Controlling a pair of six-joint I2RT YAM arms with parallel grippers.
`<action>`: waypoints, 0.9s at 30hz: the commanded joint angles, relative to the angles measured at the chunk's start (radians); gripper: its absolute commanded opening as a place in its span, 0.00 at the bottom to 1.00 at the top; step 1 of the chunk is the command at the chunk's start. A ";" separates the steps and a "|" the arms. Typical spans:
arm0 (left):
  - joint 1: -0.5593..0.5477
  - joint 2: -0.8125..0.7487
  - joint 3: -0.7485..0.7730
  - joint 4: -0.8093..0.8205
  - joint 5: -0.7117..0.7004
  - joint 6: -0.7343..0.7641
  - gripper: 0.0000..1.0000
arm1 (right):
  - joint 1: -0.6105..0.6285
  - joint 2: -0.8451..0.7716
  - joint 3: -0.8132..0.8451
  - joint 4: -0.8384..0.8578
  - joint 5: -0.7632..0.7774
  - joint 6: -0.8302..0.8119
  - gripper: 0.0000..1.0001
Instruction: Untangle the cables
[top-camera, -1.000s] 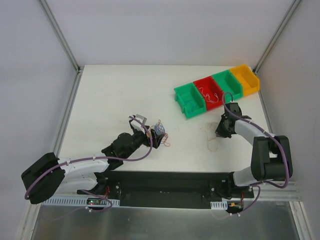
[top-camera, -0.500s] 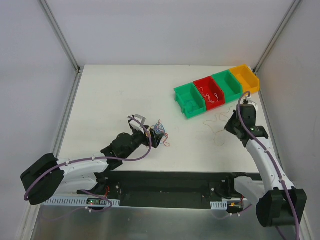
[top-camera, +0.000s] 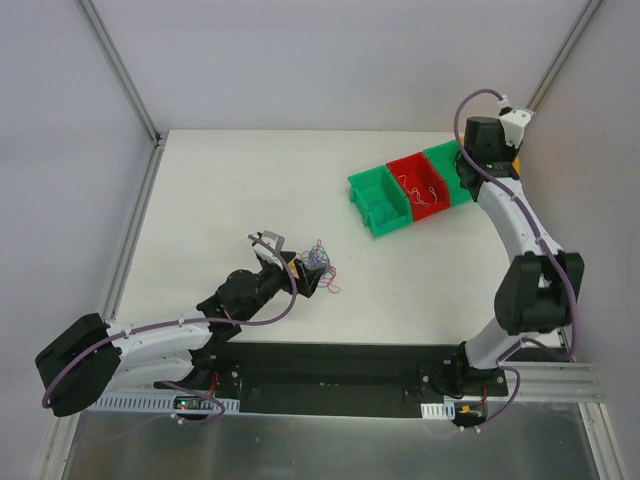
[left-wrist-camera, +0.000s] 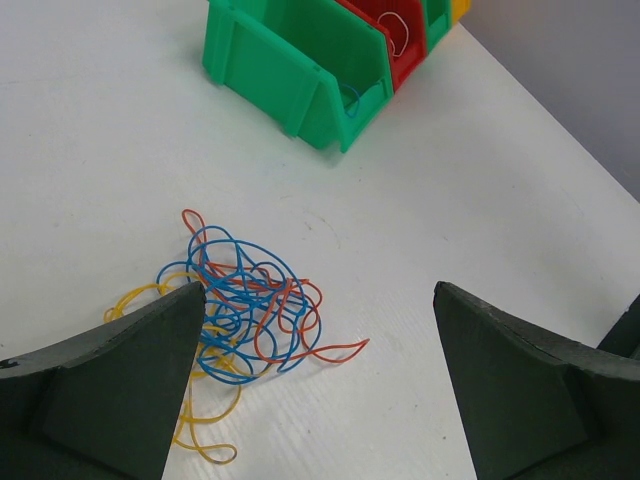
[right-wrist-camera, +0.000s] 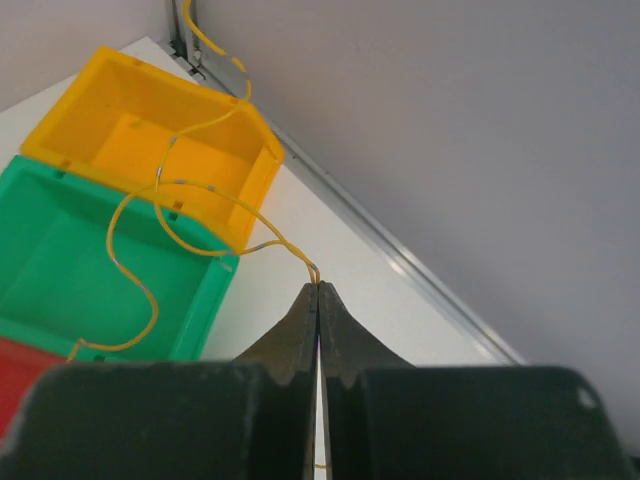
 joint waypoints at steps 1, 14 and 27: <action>0.006 -0.045 -0.024 0.075 0.019 -0.022 0.96 | -0.010 0.192 0.133 0.267 0.179 -0.311 0.00; 0.016 0.003 -0.001 0.056 0.019 -0.016 0.97 | 0.016 0.625 0.440 0.231 0.006 -0.427 0.00; 0.019 0.016 0.013 0.033 0.002 -0.005 0.98 | -0.073 0.689 0.530 -0.117 -0.569 -0.238 0.00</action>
